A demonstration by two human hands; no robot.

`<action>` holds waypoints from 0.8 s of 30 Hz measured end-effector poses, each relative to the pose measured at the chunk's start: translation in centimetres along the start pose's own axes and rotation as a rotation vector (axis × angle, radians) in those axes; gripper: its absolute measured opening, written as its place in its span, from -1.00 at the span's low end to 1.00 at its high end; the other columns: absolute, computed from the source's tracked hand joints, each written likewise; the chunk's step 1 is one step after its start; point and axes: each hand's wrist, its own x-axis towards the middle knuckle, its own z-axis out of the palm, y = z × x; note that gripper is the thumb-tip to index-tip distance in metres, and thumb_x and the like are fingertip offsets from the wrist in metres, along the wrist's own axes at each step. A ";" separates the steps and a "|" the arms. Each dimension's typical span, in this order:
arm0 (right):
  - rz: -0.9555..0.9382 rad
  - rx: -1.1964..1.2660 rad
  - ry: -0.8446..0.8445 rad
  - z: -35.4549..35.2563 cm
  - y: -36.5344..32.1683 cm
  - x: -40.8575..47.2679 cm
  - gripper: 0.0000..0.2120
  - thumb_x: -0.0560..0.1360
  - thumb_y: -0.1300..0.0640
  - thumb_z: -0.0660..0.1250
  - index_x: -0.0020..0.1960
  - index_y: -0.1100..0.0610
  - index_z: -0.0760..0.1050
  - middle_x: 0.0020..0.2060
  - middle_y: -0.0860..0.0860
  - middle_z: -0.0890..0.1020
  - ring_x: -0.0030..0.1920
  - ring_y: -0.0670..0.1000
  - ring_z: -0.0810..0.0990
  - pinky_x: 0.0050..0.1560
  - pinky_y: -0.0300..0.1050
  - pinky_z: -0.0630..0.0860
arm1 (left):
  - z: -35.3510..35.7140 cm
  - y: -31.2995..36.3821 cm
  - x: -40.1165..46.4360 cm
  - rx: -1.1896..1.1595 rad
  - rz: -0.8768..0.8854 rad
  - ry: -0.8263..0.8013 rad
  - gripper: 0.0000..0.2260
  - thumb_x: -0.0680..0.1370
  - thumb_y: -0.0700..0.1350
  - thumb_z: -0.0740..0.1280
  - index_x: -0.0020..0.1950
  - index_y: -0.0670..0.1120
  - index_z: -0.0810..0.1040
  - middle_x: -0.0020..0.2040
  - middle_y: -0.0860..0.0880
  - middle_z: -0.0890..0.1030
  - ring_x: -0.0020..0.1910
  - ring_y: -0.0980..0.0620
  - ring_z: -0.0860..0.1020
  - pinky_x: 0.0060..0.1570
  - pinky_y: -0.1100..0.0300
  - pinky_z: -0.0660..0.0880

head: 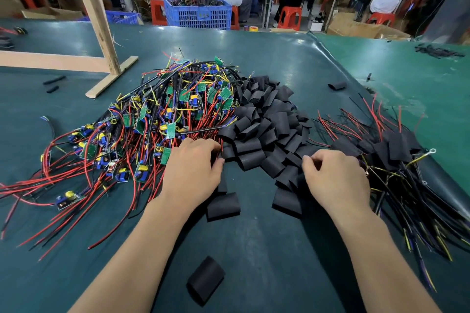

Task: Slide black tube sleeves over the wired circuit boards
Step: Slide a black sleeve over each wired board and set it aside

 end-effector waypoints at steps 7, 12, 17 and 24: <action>-0.087 -0.031 0.122 0.3 -1.1 -0.7 -0.78 0.58 -0.01 0.27 -0.08 0.08 0.63 -0.22 0.09 0.64 -0.14 0.22 0.59 -0.25 -0.08 0.34 | -0.2 -0.3 0.3 -0.084 -0.055 0.151 -0.86 0.54 -0.11 0.41 0.08 -0.07 0.62 -0.04 0.01 0.66 0.04 -0.09 0.53 0.06 0.01 0.45; -0.298 0.128 0.186 0.7 -1.8 -1.0 -0.84 0.56 0.07 0.32 -0.06 0.13 0.61 -0.18 0.03 0.63 -0.07 0.15 0.55 -0.17 0.02 0.49 | -0.6 -0.3 0.3 -0.081 -0.049 0.328 -0.89 0.55 -0.14 0.41 0.05 -0.10 0.66 -0.07 -0.01 0.68 -0.01 -0.12 0.58 -0.01 -0.01 0.51; -0.331 0.046 0.044 1.9 -2.1 -1.2 -0.79 0.57 -0.02 0.29 0.06 0.08 0.61 -0.02 0.00 0.63 0.09 0.10 0.51 -0.04 -0.02 0.45 | -1.1 -0.1 0.3 -0.083 -0.021 0.508 -0.90 0.52 -0.16 0.45 0.00 -0.12 0.72 -0.13 -0.06 0.71 -0.10 -0.14 0.63 -0.12 0.07 0.50; -0.174 0.012 -0.005 2.8 -2.2 -0.7 -0.56 0.60 -0.09 0.24 0.36 0.13 0.45 0.33 0.11 0.41 0.35 0.17 0.34 0.27 0.05 0.35 | -1.4 0.3 0.1 -0.104 0.038 0.526 -0.90 0.53 -0.14 0.44 0.00 -0.11 0.72 -0.12 -0.03 0.71 -0.12 -0.08 0.65 -0.11 0.11 0.51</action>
